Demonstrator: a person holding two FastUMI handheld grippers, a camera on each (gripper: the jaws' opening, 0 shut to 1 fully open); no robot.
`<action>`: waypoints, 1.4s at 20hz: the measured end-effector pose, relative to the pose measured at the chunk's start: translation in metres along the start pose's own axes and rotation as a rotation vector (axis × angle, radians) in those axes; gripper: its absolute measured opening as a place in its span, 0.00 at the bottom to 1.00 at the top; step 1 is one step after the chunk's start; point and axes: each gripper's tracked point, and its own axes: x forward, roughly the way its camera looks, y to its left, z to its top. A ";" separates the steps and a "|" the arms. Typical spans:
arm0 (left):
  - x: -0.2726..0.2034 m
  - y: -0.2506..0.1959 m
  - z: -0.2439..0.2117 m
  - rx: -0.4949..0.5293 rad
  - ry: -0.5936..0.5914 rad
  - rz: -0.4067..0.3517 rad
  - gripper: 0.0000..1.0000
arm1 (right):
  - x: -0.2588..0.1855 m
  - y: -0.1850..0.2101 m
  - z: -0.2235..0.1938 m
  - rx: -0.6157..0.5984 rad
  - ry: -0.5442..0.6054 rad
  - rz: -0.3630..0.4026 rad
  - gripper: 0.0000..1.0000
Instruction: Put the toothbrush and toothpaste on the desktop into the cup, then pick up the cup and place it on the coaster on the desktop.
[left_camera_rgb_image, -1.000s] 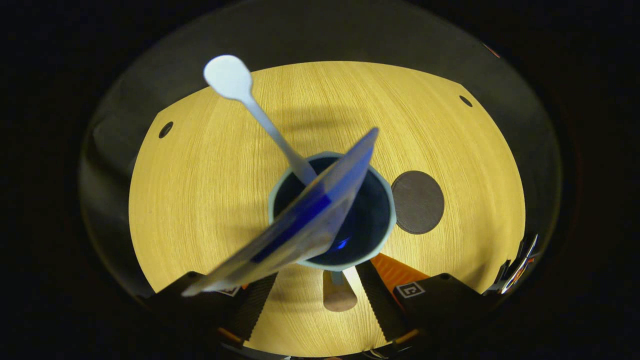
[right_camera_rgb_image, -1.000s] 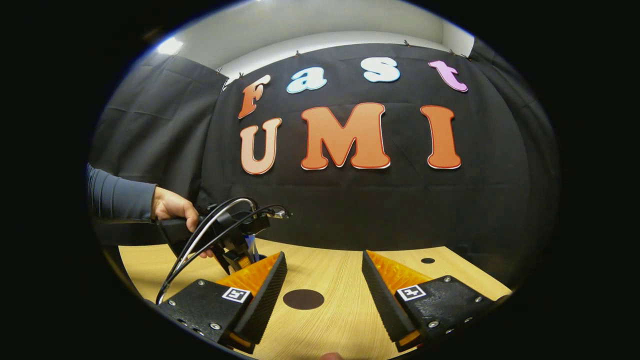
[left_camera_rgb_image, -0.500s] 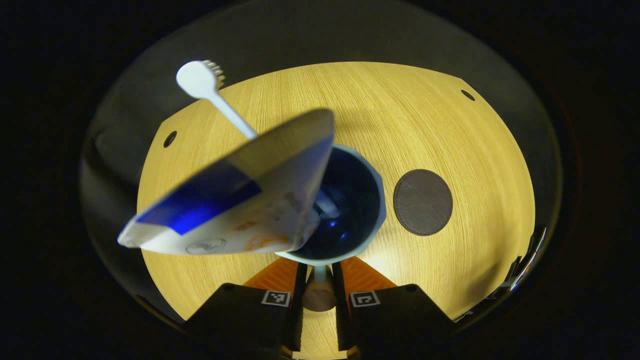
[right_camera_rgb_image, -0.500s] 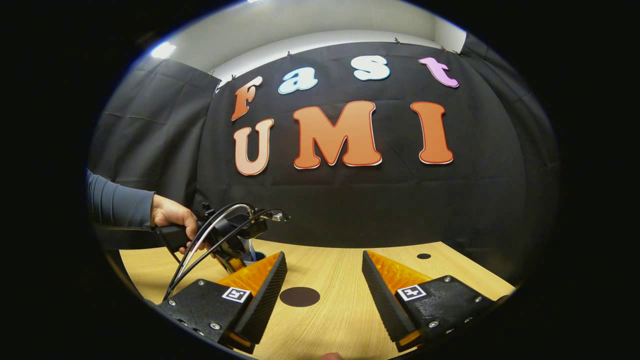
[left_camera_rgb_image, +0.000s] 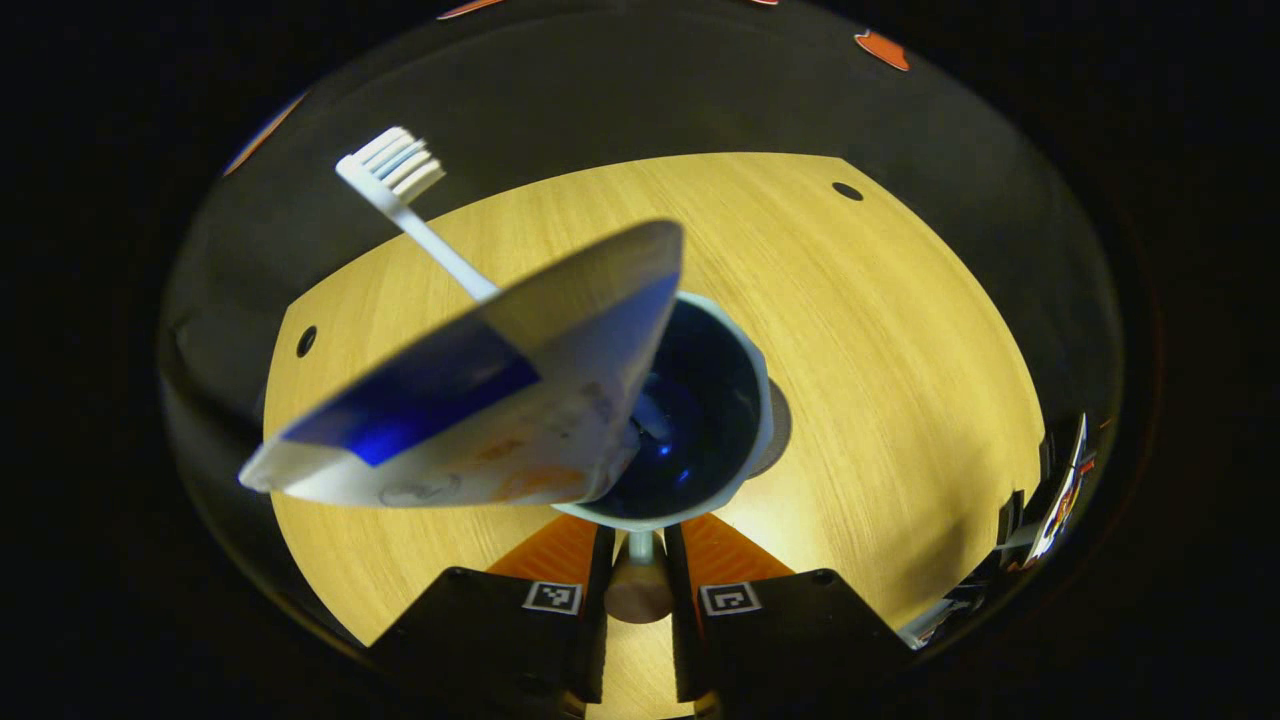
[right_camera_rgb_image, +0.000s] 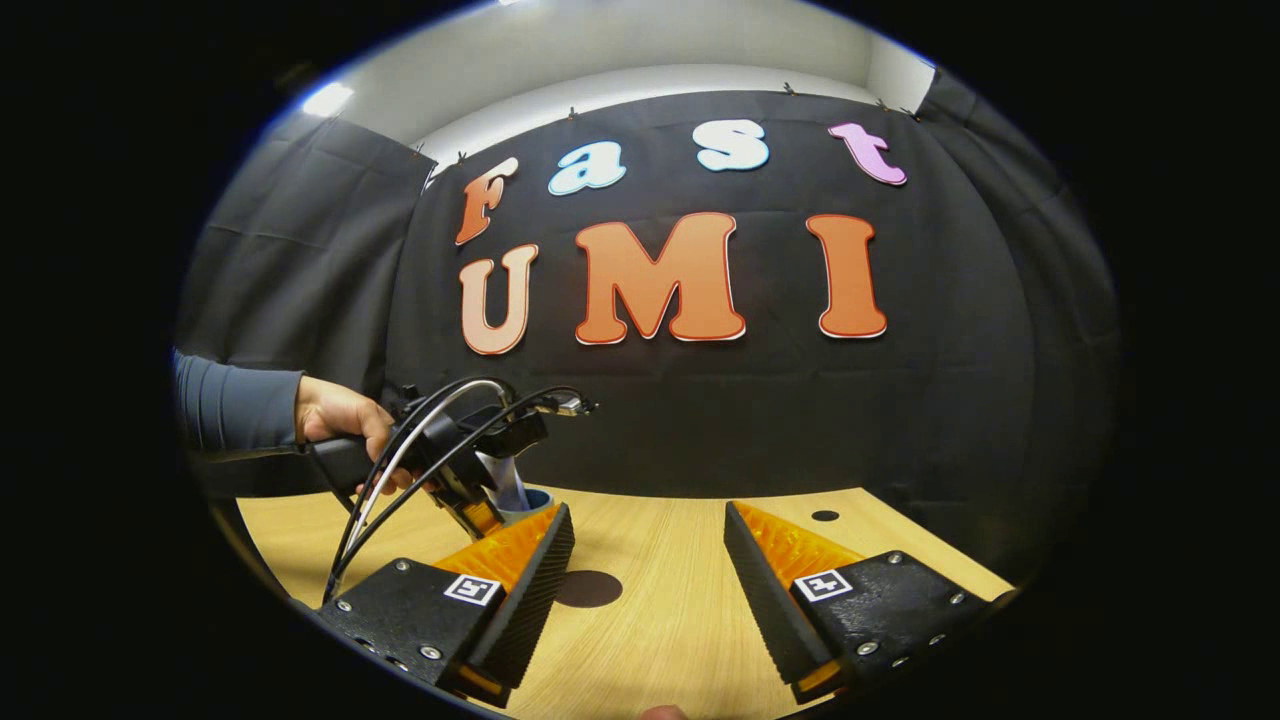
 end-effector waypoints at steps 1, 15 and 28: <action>0.007 -0.008 -0.002 0.011 0.001 -0.006 0.28 | -0.003 -0.003 0.000 -0.013 0.004 -0.009 0.92; 0.082 -0.023 -0.008 0.102 0.042 -0.024 0.44 | -0.009 -0.018 -0.016 -0.018 0.063 -0.046 0.92; 0.036 -0.014 0.042 -0.010 -0.608 0.101 0.96 | 0.003 0.040 0.002 -0.031 0.054 -0.008 0.93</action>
